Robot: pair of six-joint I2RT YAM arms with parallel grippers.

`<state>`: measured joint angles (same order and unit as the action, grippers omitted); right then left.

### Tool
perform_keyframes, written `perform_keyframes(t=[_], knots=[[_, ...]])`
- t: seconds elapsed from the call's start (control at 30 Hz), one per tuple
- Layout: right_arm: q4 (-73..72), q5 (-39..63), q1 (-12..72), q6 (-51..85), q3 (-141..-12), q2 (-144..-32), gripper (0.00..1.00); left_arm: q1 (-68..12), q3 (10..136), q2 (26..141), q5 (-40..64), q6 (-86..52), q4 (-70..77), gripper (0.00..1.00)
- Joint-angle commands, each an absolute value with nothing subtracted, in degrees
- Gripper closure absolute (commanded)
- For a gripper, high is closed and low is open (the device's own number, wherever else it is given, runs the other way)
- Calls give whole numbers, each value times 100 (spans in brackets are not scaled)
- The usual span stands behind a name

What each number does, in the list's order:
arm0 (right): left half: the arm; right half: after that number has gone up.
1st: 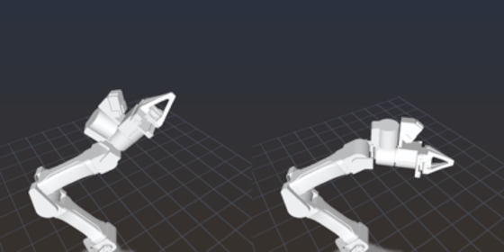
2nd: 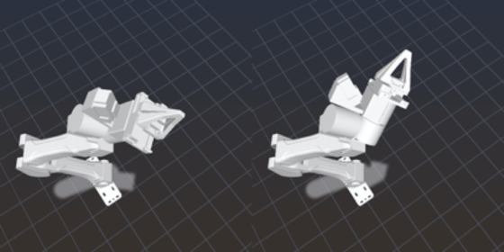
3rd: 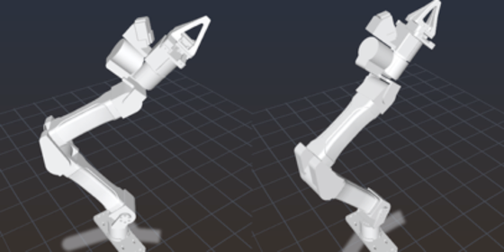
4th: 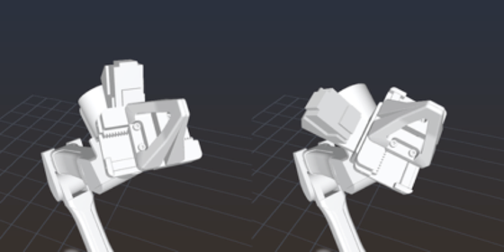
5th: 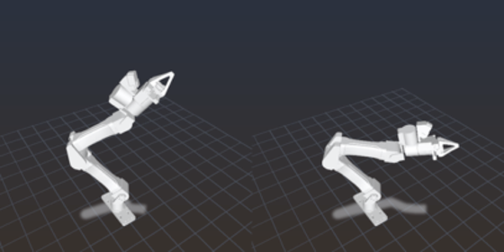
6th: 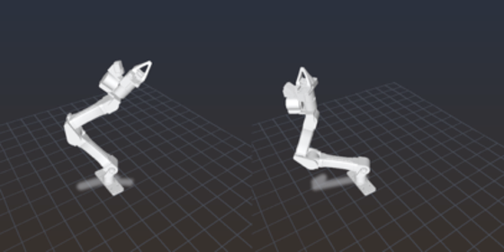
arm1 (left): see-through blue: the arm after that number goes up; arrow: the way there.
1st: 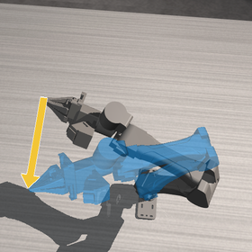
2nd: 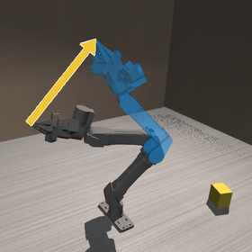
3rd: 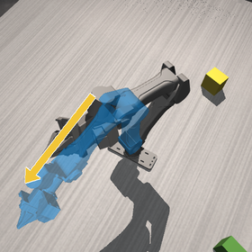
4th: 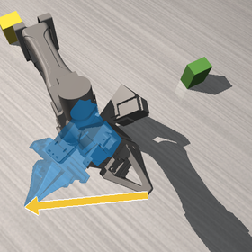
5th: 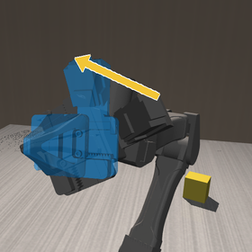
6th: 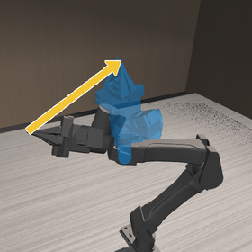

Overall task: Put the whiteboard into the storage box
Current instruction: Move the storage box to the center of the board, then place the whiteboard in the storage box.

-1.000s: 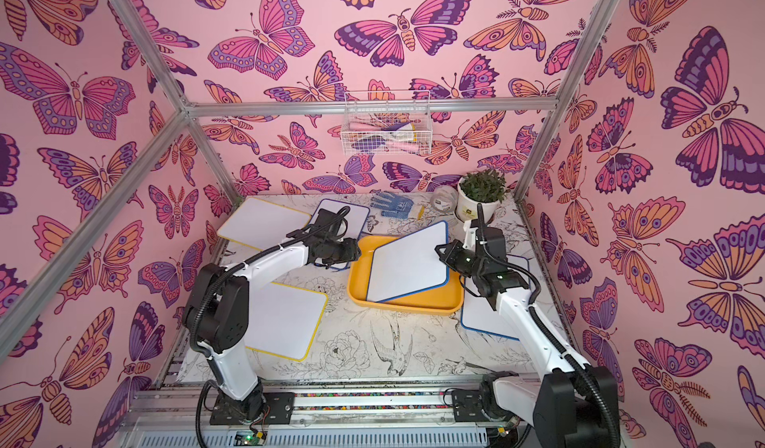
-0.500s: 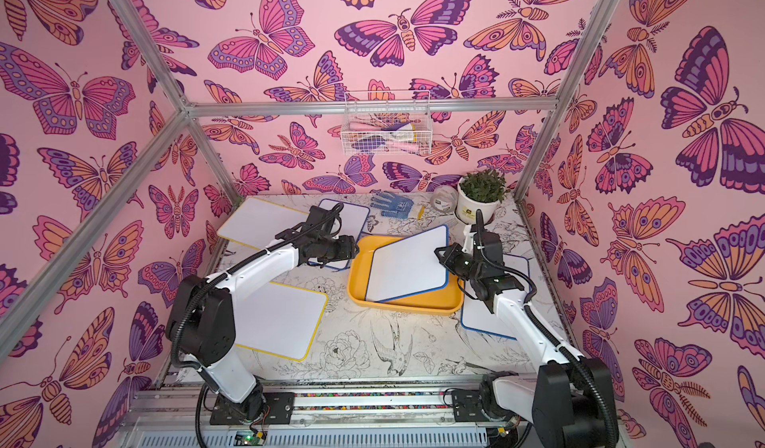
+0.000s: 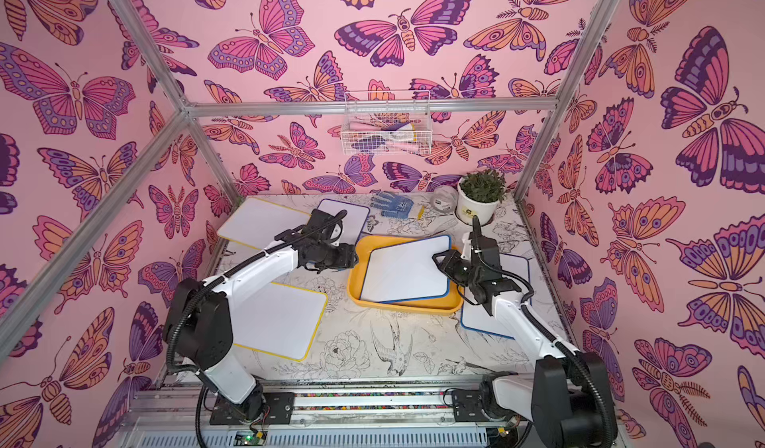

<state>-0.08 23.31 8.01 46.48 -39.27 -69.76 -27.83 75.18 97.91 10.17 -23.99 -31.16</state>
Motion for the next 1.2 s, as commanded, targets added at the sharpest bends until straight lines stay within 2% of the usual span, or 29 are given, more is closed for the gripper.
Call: perform_keyframes(t=[0.0,0.37,0.73,1.0,1.17], knots=[[197,2256,827,4407,-4068,-7056,57,-2778,7416,9621,1100,-2207,-3137,27],[876,1784,826,3962,-4174,-7239,42,-2268,7383,9479,1406,-2302,-2982,24],[1406,1486,827,3732,-4421,-7462,19,-1750,7343,9559,1389,-2299,-2933,25],[1876,1042,836,3562,-4593,-7340,10,-1716,7328,9620,1423,-2321,-2911,26],[2155,530,856,3422,-4719,-7093,8,-1731,7304,9655,1390,-2342,-2912,26]])
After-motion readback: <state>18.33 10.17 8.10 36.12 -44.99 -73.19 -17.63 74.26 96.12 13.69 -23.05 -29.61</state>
